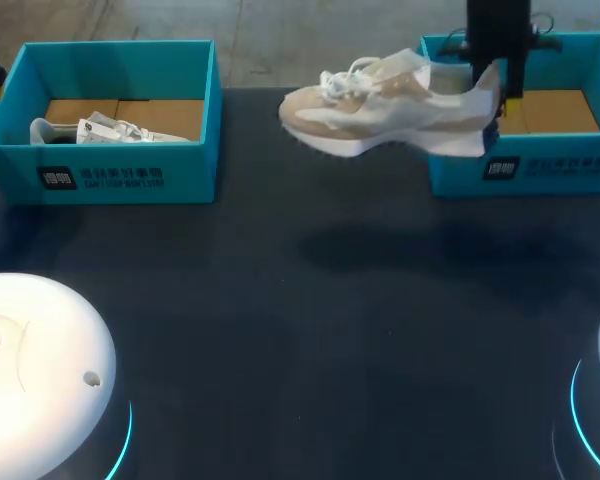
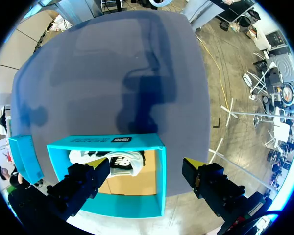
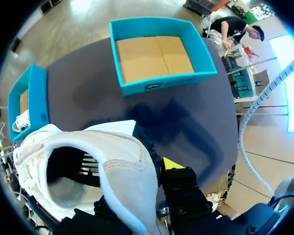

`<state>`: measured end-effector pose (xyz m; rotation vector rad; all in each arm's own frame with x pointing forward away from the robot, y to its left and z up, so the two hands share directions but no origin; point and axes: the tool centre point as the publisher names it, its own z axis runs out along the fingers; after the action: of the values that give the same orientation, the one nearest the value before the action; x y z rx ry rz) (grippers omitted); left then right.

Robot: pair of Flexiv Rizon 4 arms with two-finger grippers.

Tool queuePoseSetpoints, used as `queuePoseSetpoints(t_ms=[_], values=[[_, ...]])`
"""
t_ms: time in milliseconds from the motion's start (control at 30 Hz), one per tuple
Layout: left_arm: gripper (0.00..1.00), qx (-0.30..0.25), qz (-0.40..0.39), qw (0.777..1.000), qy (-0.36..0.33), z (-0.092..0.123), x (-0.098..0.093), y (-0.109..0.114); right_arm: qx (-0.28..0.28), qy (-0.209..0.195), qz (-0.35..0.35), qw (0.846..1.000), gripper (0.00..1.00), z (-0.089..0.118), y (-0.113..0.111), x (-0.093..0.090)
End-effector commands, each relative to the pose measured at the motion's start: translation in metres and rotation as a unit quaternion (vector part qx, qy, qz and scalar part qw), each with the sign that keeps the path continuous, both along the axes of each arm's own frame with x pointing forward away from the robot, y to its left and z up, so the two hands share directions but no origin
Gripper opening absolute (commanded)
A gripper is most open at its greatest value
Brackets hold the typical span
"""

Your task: Take the shoe out of the shoebox, open the shoe tongue, remove and reinsert the insole, then place the shoe into the shoebox

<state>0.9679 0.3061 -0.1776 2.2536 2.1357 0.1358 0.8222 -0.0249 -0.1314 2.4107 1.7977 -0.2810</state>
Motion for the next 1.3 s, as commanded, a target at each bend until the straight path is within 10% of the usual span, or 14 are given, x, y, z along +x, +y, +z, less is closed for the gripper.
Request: queuePoseSetpoints(t_ms=[33, 833, 1300], values=[[1.00, 0.002, 0.000, 1.000, -0.002, 0.000, -0.001, 0.000, -0.016, -0.096, 0.017, 0.995, 0.00, -0.004, 0.000, -0.010], [1.00, 0.002, 0.000, 1.000, -0.002, 0.000, -0.001, 0.000, -0.016, -0.096, 0.017, 0.995, 0.00, -0.004, 0.000, -0.010], [1.00, 0.002, 0.000, 1.000, -0.002, 0.000, -0.001, 0.000, 0.009, -0.107, 0.018, 0.994, 0.00, -0.049, 0.018, -0.085]])
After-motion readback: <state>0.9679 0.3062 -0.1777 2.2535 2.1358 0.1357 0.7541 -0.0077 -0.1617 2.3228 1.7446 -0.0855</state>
